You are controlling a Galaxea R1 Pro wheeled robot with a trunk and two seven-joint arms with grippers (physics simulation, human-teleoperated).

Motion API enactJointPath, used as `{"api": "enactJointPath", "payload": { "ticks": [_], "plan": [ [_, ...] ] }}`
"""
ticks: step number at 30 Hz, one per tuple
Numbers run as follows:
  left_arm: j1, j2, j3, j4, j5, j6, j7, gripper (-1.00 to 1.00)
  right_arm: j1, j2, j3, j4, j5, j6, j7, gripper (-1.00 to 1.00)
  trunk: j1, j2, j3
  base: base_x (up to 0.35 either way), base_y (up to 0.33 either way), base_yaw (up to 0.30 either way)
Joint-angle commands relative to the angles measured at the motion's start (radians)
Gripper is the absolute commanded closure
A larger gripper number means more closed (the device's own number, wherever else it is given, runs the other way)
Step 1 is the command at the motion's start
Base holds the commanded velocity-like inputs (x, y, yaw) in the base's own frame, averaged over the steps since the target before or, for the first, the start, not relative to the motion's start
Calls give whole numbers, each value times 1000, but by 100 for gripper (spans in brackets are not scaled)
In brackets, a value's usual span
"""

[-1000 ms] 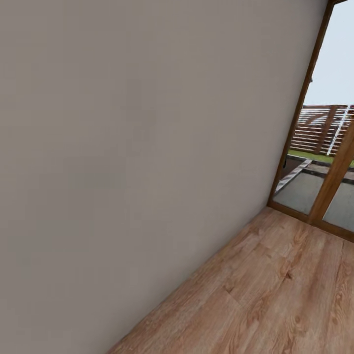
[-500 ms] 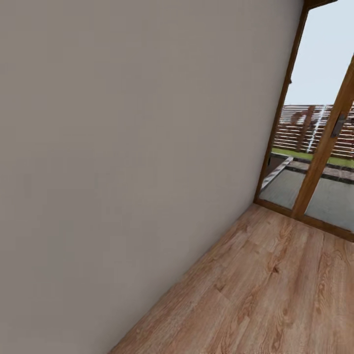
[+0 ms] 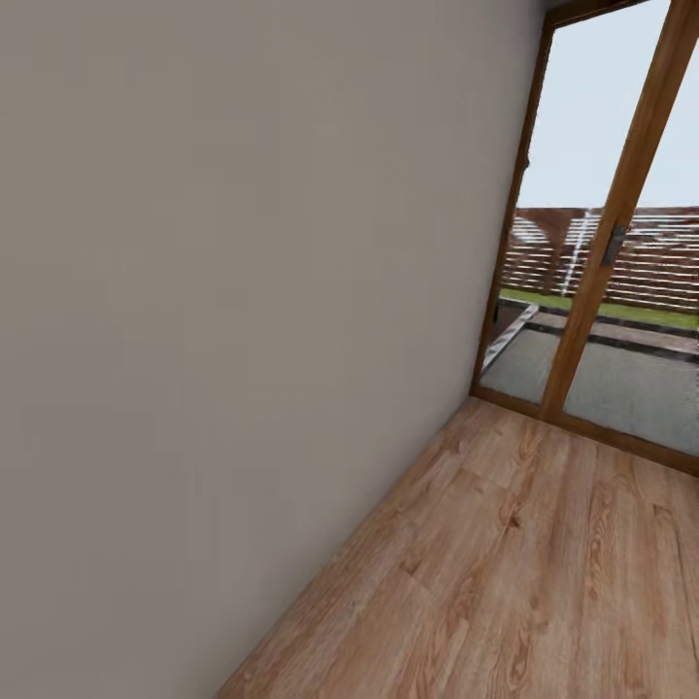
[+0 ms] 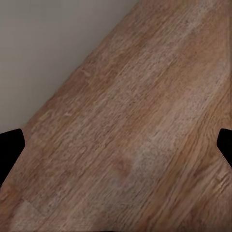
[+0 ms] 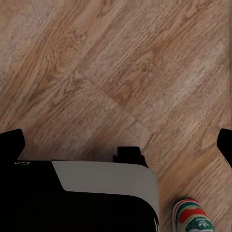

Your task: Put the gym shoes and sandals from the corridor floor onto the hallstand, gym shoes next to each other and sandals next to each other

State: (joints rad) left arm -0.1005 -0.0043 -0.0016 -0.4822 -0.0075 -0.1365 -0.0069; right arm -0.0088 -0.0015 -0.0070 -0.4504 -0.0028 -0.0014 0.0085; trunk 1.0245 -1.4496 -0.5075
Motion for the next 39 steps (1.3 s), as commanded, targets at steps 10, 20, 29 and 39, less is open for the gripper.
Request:
{"api": "enactJointPath", "payload": {
  "ticks": [10,20,29,39],
  "plan": [
    [-1,0,0,1,0,-3,-1,-100,0,0,-1,-1,0,0,1,-100,0,0,-1,335,0,-12],
    [-1,0,0,1,-1,-3,-1,-100,0,-1,-1,0,0,0,2,-100,0,0,-1,345,0,-8],
    [-1,0,-1,1,-2,-3,-1,-100,0,-2,-1,1,0,0,1,-100,0,0,-1,61,0,-221],
    [-1,0,-1,1,-2,-3,-1,-100,0,-2,-1,0,0,0,1,-100,0,0,-1,1,0,-252]
  ]
}}
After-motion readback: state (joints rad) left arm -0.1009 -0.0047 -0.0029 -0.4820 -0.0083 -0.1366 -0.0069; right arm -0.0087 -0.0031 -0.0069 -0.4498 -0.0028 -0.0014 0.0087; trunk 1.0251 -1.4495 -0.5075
